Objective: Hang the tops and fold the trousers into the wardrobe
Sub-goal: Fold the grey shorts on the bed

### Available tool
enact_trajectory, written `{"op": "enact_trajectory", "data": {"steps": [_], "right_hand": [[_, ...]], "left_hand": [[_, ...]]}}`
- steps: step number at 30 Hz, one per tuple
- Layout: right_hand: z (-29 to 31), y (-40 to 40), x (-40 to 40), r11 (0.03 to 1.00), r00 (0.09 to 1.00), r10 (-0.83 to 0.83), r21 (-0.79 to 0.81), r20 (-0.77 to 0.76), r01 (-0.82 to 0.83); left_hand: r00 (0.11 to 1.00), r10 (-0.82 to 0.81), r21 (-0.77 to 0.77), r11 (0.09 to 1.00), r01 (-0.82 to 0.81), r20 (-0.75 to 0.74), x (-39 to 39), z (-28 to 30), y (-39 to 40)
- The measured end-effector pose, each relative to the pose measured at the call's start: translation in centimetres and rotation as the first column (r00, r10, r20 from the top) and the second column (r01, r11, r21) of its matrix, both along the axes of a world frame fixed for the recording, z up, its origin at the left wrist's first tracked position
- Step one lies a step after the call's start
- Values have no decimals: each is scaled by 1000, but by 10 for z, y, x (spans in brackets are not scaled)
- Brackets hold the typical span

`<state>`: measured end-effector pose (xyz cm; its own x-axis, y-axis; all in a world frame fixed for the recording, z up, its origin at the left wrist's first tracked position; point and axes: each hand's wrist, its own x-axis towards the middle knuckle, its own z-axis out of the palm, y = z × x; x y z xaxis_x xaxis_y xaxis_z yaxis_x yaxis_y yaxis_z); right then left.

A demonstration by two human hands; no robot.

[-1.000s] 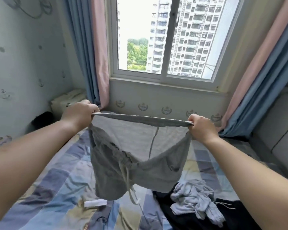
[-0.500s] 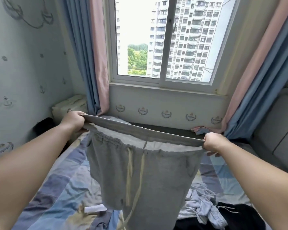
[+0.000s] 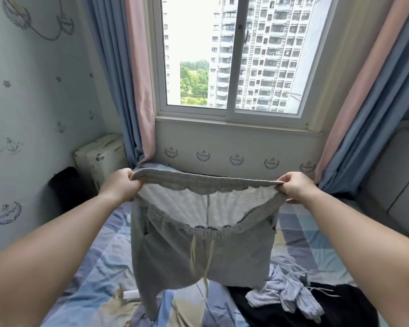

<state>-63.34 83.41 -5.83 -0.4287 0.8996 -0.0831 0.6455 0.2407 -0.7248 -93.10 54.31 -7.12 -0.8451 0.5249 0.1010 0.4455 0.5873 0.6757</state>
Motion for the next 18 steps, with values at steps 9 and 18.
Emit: {"op": "enact_trajectory", "data": {"steps": [9,18], "right_hand": [[0,-18,13,974,730,-2,166,683,-153],[-25,-10,12,907,986,-1,-415,167,72]], "left_hand": [[910,180,370,871,-324,372,-23,4,-14],[989,119,-205,974,-99,90,-30,-28,-49]]}}
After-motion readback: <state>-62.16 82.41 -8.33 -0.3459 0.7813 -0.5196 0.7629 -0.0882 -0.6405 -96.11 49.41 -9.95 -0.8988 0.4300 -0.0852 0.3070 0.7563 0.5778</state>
